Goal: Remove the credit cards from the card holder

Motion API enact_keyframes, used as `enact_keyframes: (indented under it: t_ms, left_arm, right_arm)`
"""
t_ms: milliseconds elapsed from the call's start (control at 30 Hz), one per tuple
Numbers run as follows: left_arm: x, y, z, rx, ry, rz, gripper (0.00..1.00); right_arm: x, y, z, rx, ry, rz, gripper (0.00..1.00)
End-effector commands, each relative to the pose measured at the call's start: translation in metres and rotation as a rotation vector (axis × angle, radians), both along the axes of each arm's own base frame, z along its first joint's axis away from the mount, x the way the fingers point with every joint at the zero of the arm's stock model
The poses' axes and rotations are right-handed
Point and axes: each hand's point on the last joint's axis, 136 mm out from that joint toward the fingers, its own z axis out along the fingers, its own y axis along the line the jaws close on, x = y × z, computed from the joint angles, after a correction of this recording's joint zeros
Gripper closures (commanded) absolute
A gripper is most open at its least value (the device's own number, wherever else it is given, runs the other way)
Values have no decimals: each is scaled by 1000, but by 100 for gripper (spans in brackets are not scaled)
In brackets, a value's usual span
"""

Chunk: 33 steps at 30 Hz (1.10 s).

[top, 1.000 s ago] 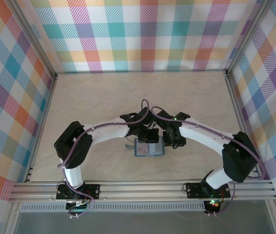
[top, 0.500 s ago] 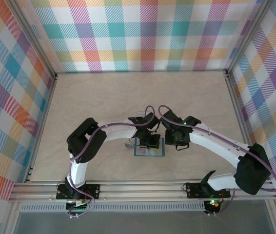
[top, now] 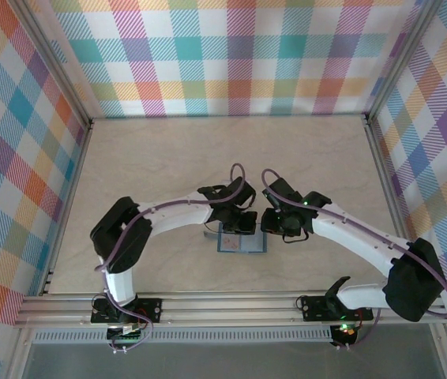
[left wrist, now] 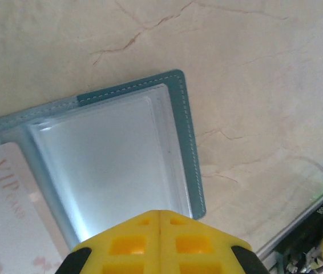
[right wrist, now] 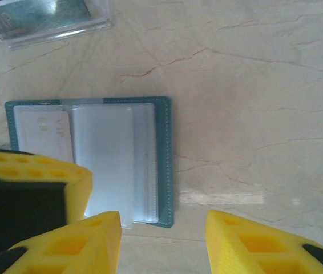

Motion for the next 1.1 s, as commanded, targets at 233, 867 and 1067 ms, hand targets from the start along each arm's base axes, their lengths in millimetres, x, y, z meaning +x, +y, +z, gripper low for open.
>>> enact_keyframes:
  t_ms: [233, 867, 1067]
  left_arm:
    - [2, 59, -13, 110, 15, 100, 100]
    - [3, 96, -48, 128, 108, 172, 100]
    - [0, 99, -54, 137, 125, 170, 100]
  right_arm:
    - [3, 59, 3, 287, 52, 91, 68]
    - [9, 115, -51, 418, 262, 140, 77]
    - [10, 116, -65, 406, 286, 137, 76]
